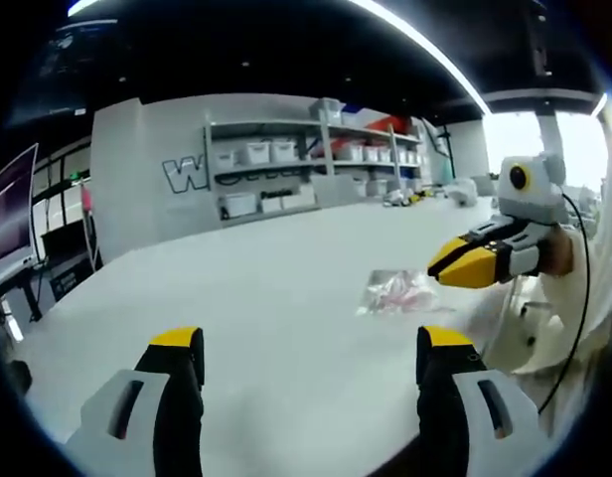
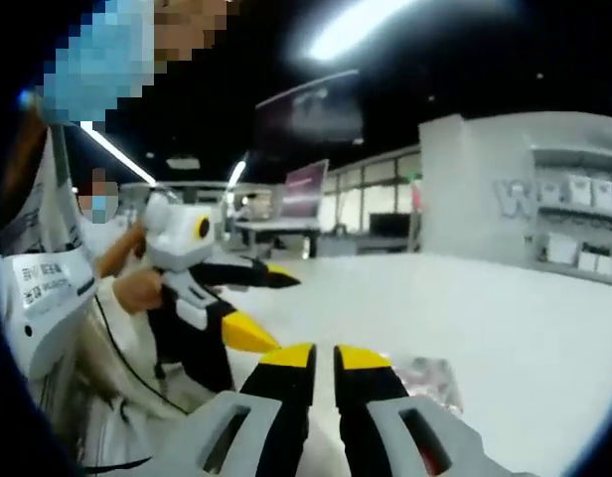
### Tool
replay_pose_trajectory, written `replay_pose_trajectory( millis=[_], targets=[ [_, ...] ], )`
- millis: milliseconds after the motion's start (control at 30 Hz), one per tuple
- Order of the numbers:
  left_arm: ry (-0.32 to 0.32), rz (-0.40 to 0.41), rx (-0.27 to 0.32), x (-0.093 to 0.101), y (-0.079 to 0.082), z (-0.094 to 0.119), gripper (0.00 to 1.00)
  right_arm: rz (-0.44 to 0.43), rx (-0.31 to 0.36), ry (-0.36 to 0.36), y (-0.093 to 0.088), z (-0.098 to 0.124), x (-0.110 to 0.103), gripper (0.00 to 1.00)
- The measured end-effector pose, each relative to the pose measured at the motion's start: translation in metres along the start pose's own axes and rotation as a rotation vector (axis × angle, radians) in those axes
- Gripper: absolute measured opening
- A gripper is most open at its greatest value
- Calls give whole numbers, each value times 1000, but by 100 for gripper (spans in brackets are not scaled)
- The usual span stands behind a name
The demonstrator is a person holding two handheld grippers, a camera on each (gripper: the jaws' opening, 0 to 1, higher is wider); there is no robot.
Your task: Open the resealable bag by pulling the two sides of the seal apart until the entire bag opening is separated and visibly accessible.
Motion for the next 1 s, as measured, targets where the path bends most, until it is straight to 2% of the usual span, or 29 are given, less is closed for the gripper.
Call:
replay_pose_trajectory(
  millis=[100, 167, 267, 533, 733, 933, 1000],
  targets=[
    [-1, -1, -2, 0, -1, -1, 88, -11, -6, -25, 1, -3, 2, 4],
    [-8, -2, -4, 2, -1, -2, 88, -23, -38, -30, 0, -7, 1, 4],
    [-16, 1, -3, 2, -2, -3, 87, 29, -75, -26, -4, -13, -5, 7],
    [-4, 10, 5, -1, -4, 1, 87, 152, -88, -67, 1, -19, -10, 7],
    [-2, 13, 9, -1, -4, 3, 87, 146, -72, -91, 8, -19, -9, 8],
    [-13, 15, 20, 1, -3, 2, 86, 168, -133, -100, 9, -16, -12, 8],
    [-18, 13, 23, 2, -3, 1, 86, 215, -156, -97, 10, -16, -14, 8]
  ],
)
Point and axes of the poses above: the point that each gripper's makers call its tool centre point, and the gripper's own axes: z roughly backward along the fingers, x roughly to its right, y roughly out of its top, the point moved 7 cm from there along z, roughly backward along the fingers, and after that the axes turned 15 degrees about -y, right-handed, at the moved point
